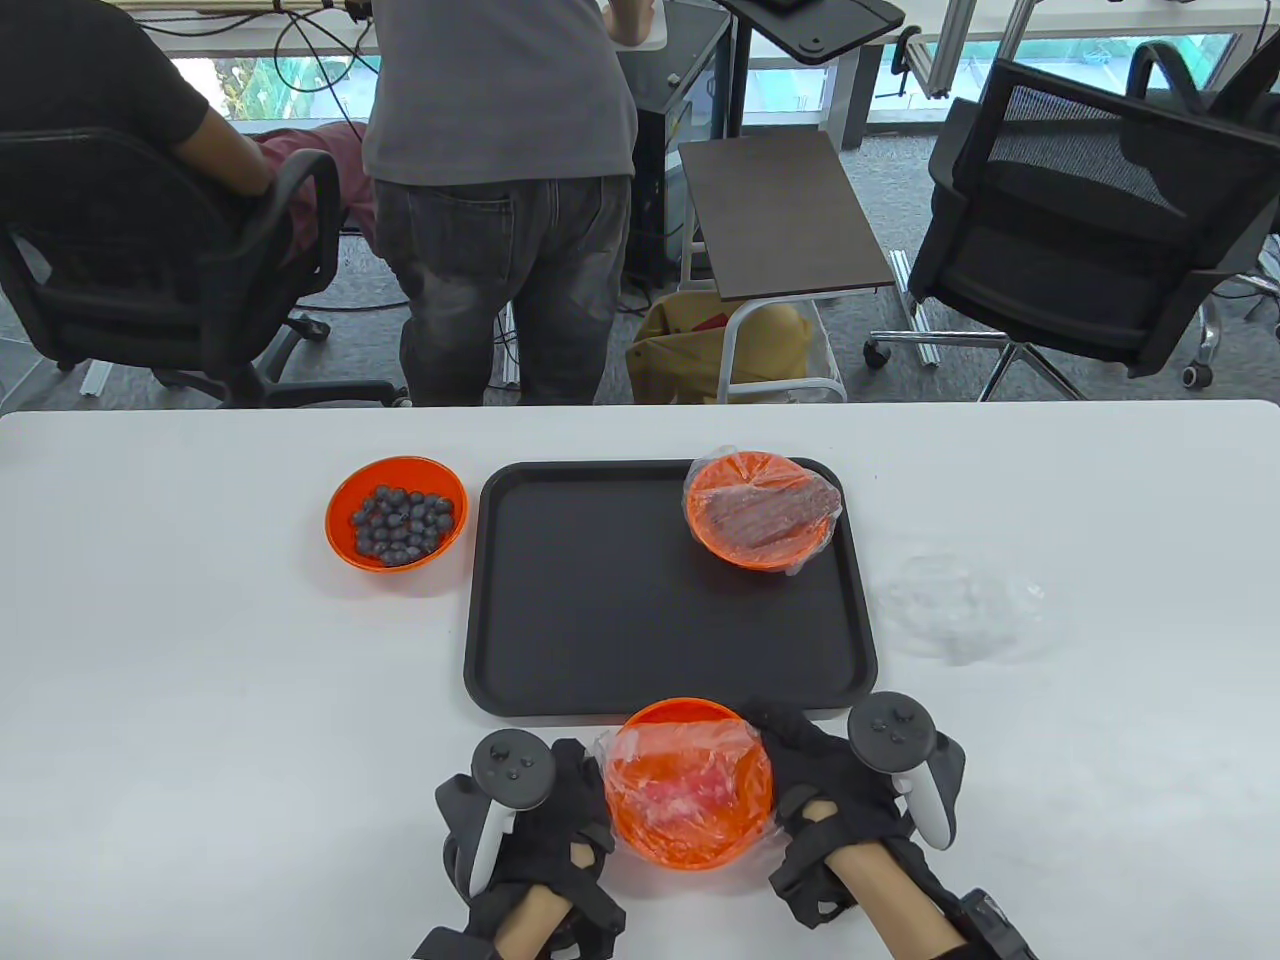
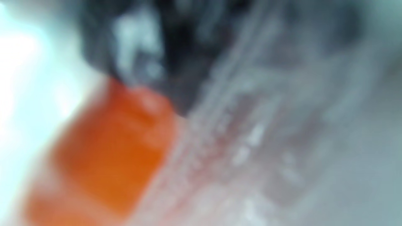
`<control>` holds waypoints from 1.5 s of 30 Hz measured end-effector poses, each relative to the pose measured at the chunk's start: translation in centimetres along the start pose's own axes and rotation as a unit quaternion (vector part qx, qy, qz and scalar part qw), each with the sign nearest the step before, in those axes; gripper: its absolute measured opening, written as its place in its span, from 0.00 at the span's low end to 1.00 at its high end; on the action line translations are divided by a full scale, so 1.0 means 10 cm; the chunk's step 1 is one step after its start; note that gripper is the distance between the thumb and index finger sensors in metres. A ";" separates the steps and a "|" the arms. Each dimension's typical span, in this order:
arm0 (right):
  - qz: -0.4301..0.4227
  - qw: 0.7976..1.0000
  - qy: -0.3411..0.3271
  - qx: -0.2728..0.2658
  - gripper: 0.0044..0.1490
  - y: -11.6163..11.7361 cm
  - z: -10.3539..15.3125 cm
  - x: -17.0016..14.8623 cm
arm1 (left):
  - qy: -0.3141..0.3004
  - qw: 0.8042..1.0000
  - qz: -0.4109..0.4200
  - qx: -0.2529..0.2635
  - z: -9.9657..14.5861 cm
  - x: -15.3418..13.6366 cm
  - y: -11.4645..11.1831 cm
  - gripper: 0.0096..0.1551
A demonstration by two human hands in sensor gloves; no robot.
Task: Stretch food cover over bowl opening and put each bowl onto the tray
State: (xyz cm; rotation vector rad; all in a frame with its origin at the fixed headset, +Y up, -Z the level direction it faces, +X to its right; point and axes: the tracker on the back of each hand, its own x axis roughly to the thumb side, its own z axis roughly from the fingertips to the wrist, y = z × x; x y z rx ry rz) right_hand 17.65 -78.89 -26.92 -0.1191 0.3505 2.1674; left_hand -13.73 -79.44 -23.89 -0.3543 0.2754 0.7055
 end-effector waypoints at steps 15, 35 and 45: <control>-0.008 0.998 -0.006 0.061 0.27 -0.02 -0.20 0.01 | -0.012 0.999 -0.012 -0.035 -0.21 0.07 0.05 0.26; 0.011 0.995 -0.015 0.099 0.28 -0.02 -0.32 0.04 | -0.031 0.995 -0.040 -0.090 -0.40 0.15 0.13 0.26; 0.040 0.997 -0.021 0.056 0.28 -0.01 -0.26 0.09 | -0.040 0.993 -0.044 -0.099 -0.42 0.16 0.14 0.25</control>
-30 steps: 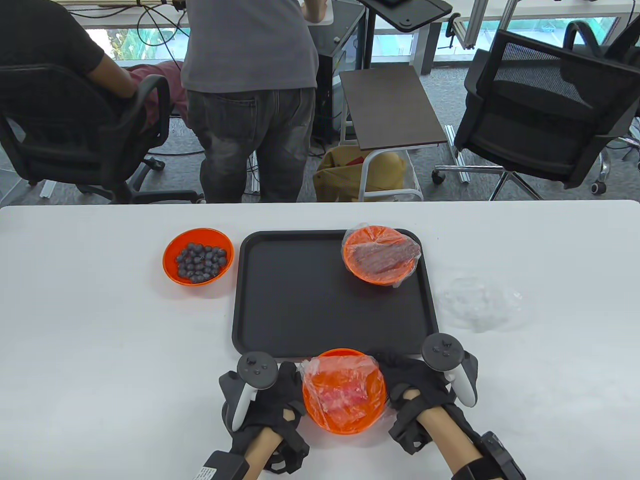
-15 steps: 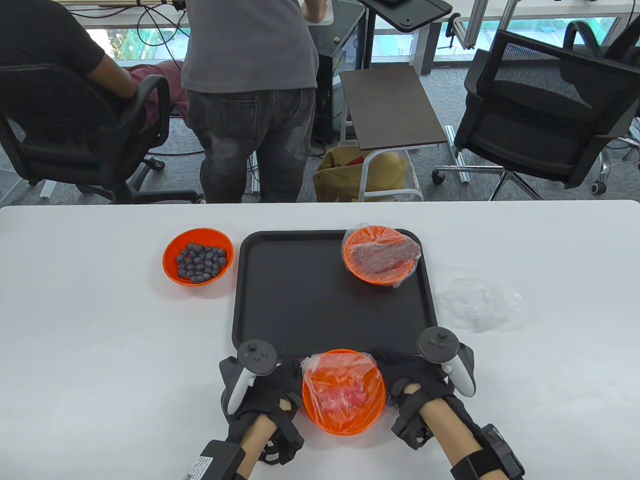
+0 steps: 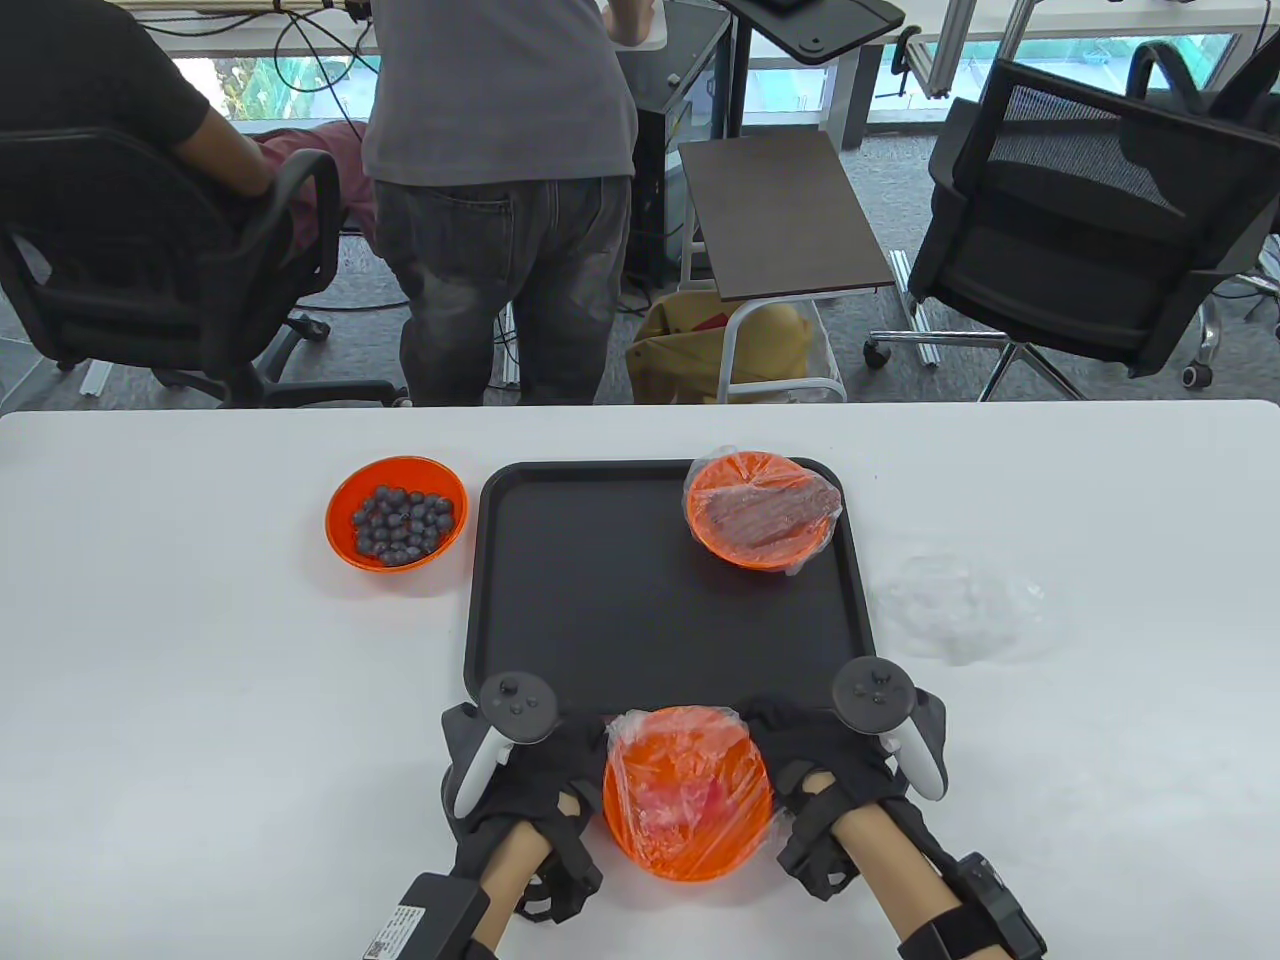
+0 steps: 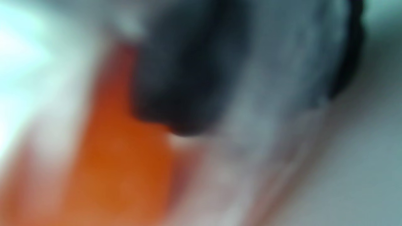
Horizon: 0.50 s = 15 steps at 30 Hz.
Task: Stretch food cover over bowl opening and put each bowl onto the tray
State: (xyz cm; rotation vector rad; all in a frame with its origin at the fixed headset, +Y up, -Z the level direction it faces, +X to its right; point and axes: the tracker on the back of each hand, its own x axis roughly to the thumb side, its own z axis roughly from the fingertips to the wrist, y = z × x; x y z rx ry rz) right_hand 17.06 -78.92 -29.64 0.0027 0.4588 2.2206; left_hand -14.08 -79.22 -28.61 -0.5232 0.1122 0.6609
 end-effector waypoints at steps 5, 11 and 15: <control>0.004 1.000 0.014 -0.007 0.29 0.01 0.01 0.00 | -0.004 1.000 -0.010 -0.006 0.00 0.02 0.01 0.25; 0.005 1.000 0.024 -0.004 0.29 0.01 0.01 0.00 | -0.004 1.000 -0.012 -0.005 -0.01 0.03 0.03 0.25; 0.000 1.000 0.024 0.014 0.28 0.02 -0.02 0.00 | 0.004 1.000 -0.016 -0.009 -0.03 0.06 0.05 0.24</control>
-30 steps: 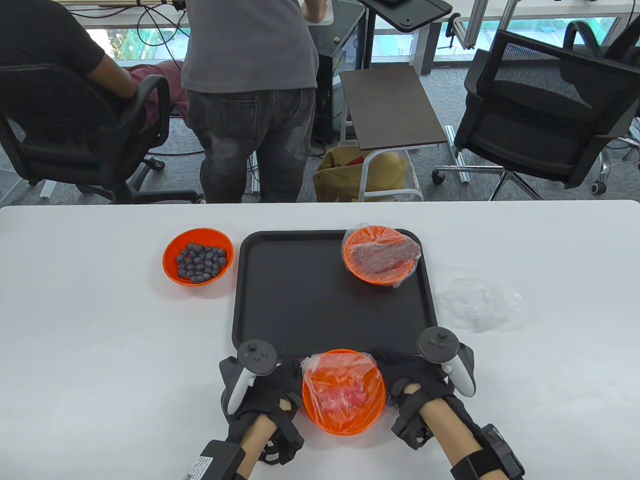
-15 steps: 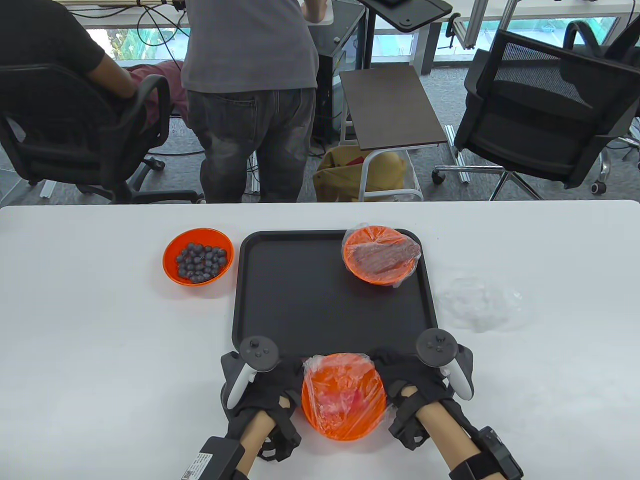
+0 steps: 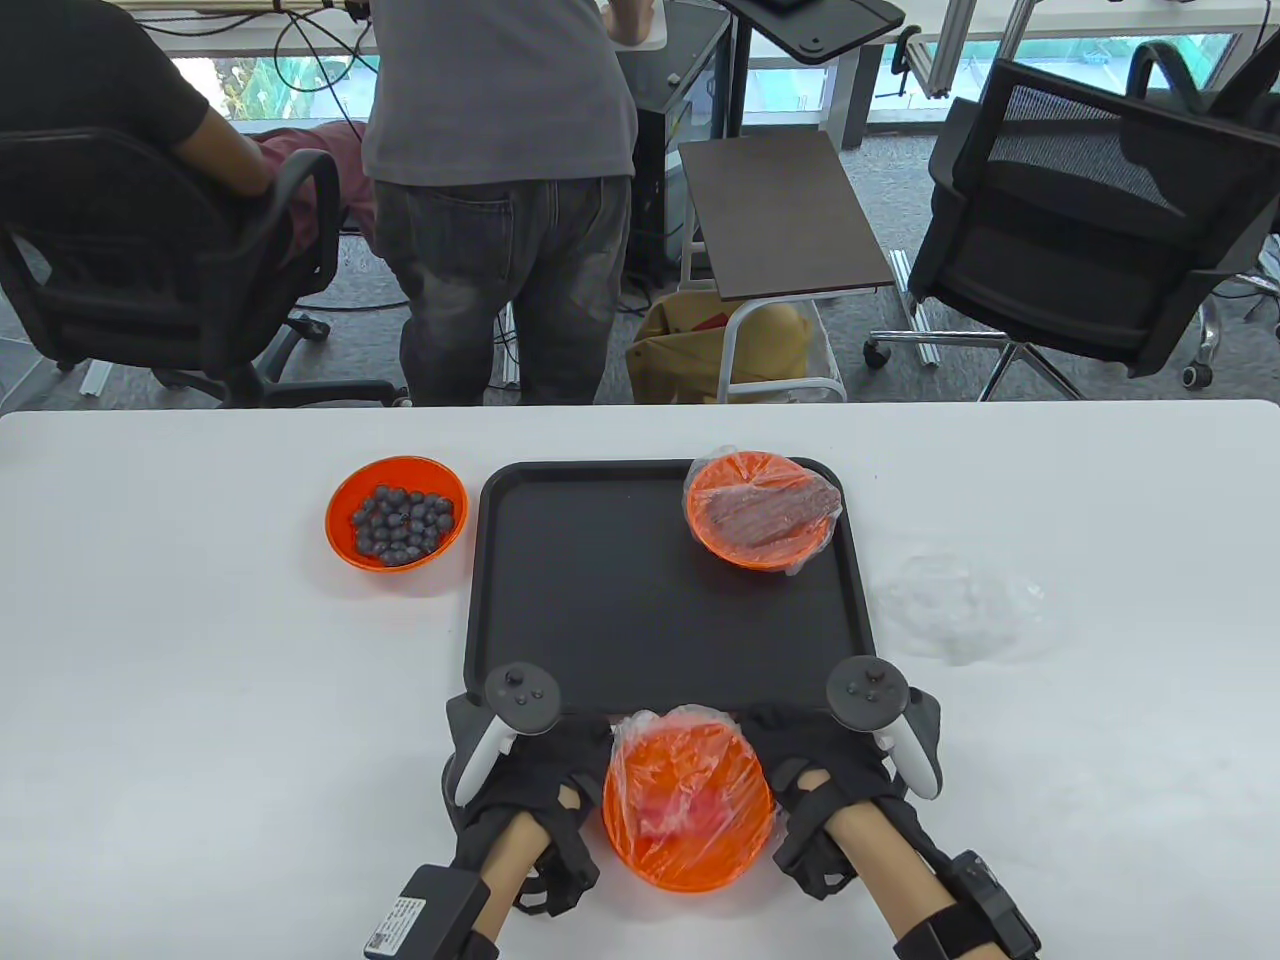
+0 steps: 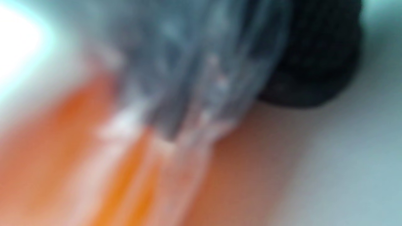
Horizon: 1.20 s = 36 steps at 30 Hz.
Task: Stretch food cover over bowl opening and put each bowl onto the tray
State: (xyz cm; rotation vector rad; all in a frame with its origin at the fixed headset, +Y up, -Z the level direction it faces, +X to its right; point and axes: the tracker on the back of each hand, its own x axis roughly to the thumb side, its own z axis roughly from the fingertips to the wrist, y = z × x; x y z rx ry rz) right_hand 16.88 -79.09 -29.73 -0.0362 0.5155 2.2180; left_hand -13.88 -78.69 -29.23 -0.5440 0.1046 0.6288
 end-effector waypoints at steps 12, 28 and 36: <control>0.004 1.000 0.004 -0.011 0.28 0.00 -0.03 0.01 | 0.011 1.000 -0.010 0.004 -0.04 0.05 0.04 0.24; 0.032 0.998 0.029 -0.046 0.27 0.01 0.05 0.05 | -0.015 0.999 0.010 0.039 0.04 -0.01 -0.01 0.27; 0.077 0.994 0.029 -0.076 0.31 -0.05 0.15 0.08 | -0.035 0.999 0.017 0.034 0.07 -0.04 0.00 0.26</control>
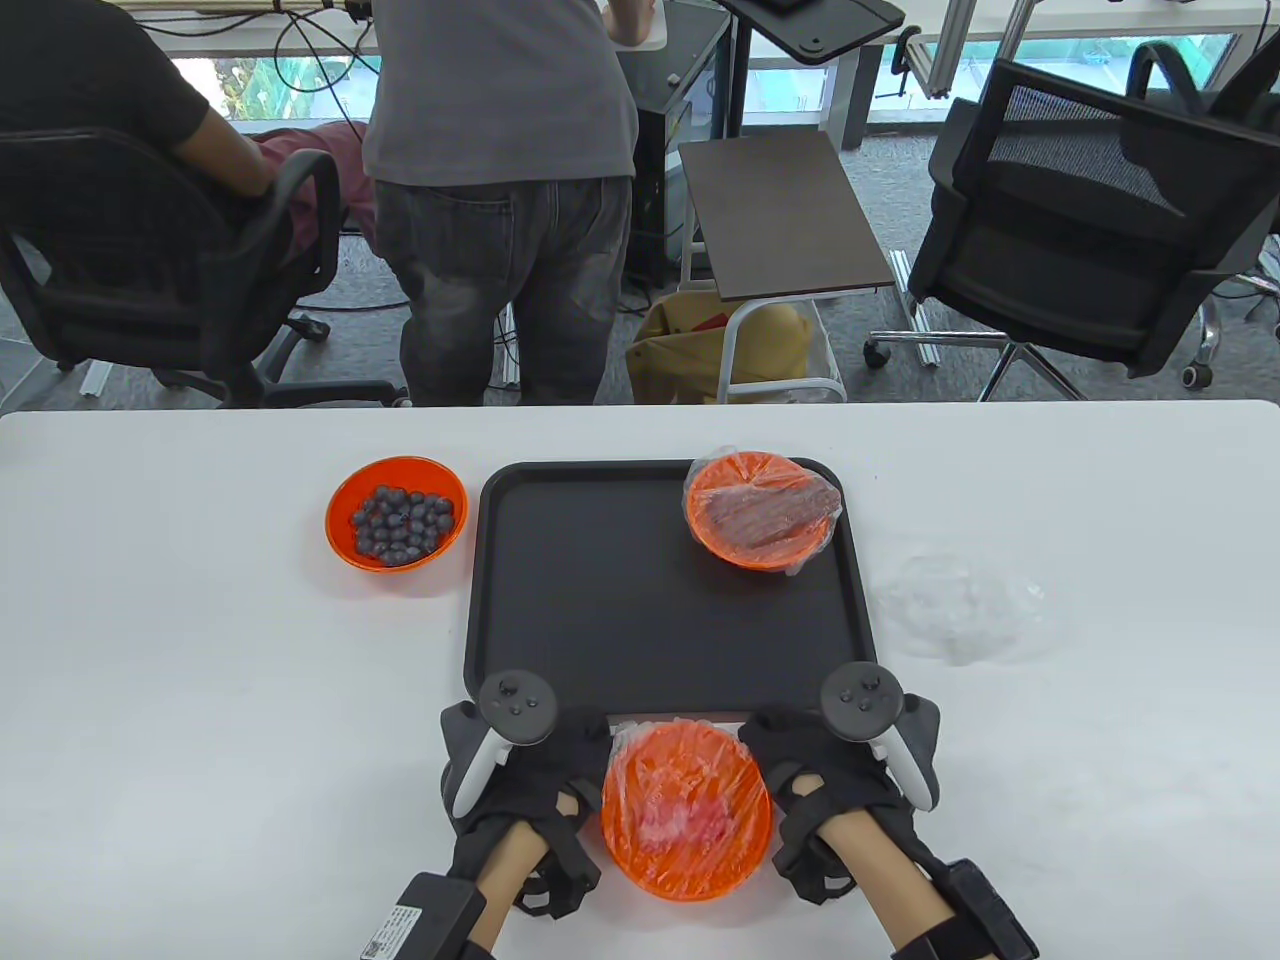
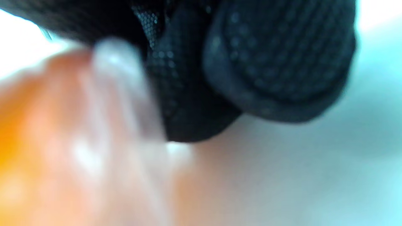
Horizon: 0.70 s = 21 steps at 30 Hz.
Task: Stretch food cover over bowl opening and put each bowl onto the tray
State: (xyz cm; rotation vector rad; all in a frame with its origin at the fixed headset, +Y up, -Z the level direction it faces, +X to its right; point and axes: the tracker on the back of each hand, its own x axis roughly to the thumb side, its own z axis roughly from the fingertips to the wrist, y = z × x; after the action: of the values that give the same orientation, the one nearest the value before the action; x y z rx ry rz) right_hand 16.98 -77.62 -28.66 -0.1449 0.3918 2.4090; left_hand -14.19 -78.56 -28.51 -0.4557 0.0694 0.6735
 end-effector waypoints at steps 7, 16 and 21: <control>0.002 1.000 -0.004 -0.031 0.34 -0.10 0.08 -0.03 | -0.014 1.000 0.018 0.004 0.04 -0.08 0.04 0.25; 0.016 0.993 -0.077 -0.092 0.44 -0.45 0.35 0.11 | -0.020 0.995 0.094 0.022 0.26 -0.13 0.20 0.32; 0.105 0.977 -0.142 -0.121 0.49 -0.58 0.54 0.23 | -0.026 0.995 0.086 0.041 0.47 0.00 0.31 0.40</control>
State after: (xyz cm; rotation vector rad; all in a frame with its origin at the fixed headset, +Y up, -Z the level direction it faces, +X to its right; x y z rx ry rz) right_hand 18.98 -70.32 -25.42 0.1405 -0.0210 2.6315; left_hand -16.47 -74.38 -25.44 -0.3562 0.0870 0.8491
